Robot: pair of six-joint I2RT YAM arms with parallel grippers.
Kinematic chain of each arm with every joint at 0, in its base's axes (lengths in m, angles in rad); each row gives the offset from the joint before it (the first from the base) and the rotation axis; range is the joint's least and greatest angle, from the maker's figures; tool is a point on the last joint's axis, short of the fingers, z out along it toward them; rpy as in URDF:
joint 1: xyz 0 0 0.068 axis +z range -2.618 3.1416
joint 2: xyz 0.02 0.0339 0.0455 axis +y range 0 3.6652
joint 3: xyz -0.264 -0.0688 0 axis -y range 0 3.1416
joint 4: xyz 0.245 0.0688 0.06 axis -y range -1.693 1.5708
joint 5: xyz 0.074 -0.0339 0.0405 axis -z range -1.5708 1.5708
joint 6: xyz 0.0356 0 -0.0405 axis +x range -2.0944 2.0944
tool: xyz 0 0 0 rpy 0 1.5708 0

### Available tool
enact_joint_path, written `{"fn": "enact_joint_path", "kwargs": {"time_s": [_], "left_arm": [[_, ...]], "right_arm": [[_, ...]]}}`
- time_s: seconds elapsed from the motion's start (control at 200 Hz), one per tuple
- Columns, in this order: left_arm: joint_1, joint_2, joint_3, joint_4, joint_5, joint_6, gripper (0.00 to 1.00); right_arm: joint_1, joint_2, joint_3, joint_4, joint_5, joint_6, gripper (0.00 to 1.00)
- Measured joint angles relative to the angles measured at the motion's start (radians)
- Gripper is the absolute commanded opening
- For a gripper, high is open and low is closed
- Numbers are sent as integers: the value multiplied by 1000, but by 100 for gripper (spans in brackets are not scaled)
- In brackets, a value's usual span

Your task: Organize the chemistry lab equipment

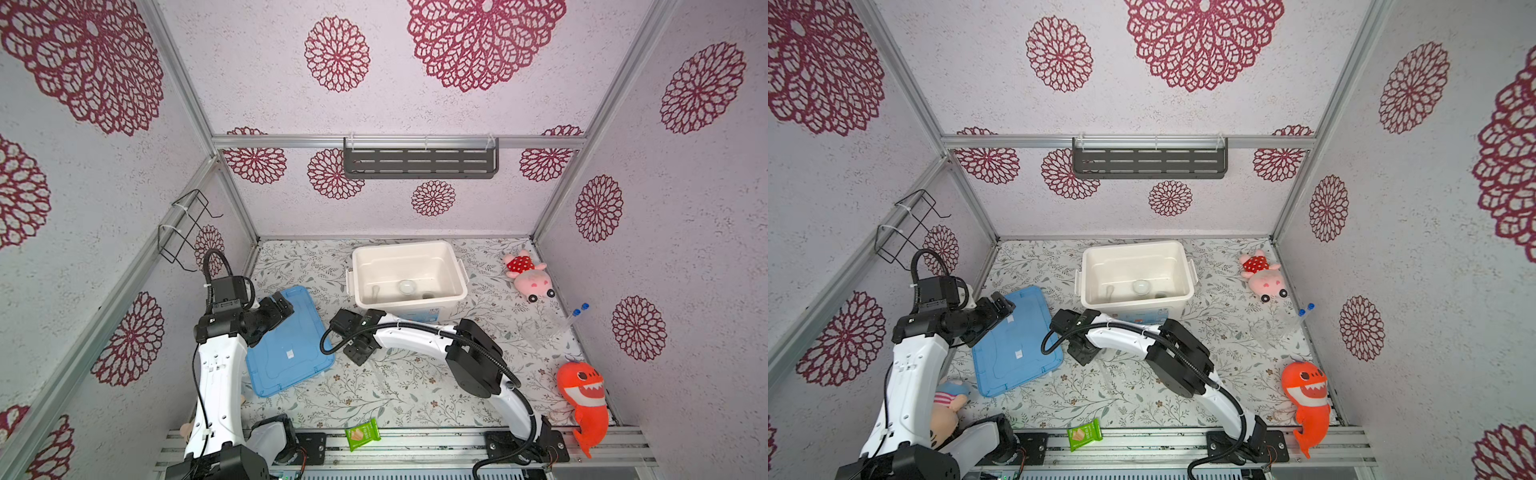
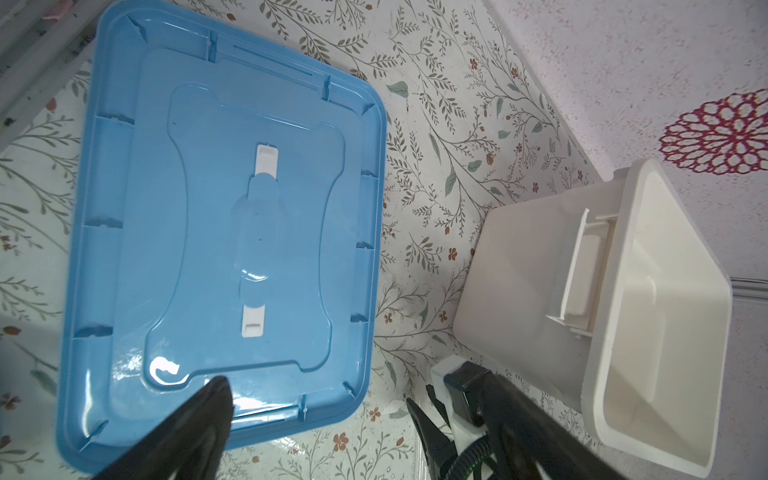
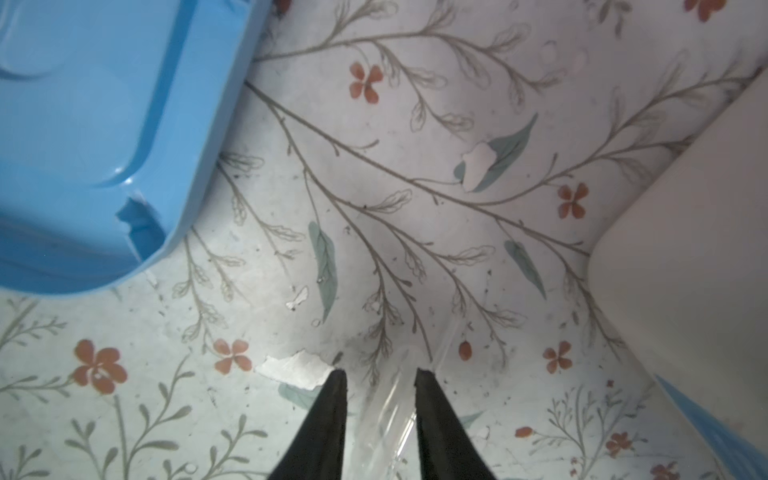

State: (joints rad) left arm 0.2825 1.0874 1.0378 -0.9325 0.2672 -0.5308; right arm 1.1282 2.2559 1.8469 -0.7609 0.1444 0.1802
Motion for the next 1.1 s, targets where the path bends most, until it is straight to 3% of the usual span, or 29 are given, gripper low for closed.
{"fn": "enact_joint_path", "kwargs": {"time_s": [0.07, 0.5, 0.721, 1.101], "left_arm": [[1, 0, 0, 3, 7, 0, 97], [5, 0, -16, 1, 9, 4, 97], [6, -1, -23, 4, 8, 4, 98], [9, -7, -8, -11, -8, 7, 97]], "right_arm": [[0, 0, 0, 2, 0, 2, 23], [0, 18, 0, -4, -45, 5, 23], [0, 18, 0, 0, -54, 5, 10], [-4, -47, 45, -46, -40, 6, 9]]}}
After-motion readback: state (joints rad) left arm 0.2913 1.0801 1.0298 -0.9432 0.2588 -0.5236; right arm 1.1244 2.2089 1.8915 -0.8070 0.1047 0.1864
